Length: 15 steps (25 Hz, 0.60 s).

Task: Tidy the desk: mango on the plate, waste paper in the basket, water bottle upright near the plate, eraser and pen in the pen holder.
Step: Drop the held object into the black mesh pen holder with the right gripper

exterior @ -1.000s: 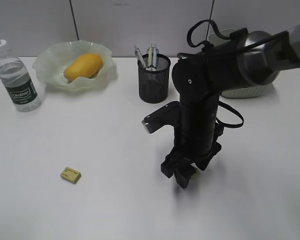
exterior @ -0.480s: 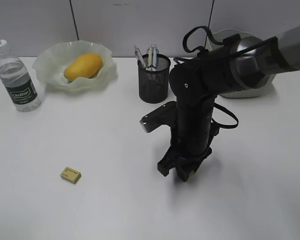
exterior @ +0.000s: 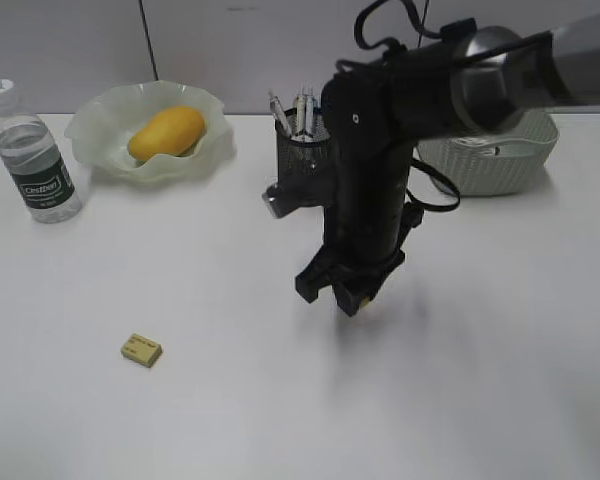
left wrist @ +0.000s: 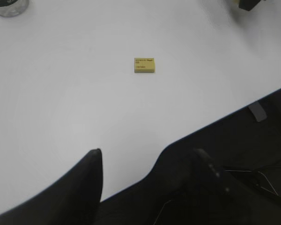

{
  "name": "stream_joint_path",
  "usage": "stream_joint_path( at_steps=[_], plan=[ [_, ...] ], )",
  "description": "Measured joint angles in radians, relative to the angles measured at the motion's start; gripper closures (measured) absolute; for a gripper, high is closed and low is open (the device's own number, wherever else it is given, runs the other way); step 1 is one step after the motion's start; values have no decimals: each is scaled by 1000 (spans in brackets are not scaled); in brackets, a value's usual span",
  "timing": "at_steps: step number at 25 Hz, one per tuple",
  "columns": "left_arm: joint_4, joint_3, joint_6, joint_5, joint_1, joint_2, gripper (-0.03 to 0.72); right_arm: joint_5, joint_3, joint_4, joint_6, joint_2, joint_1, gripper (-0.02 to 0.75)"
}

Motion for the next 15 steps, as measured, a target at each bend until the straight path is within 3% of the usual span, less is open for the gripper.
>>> stream_joint_path(
  at_steps=[7, 15],
  plan=[
    [0, 0, 0, 0, 0, 0, 243, 57, -255, -69, 0, -19, -4, 519],
    [0, 0, 0, 0, 0, 0, 243, 33, -543, -60, 0, 6, -78, 520]
  ],
)
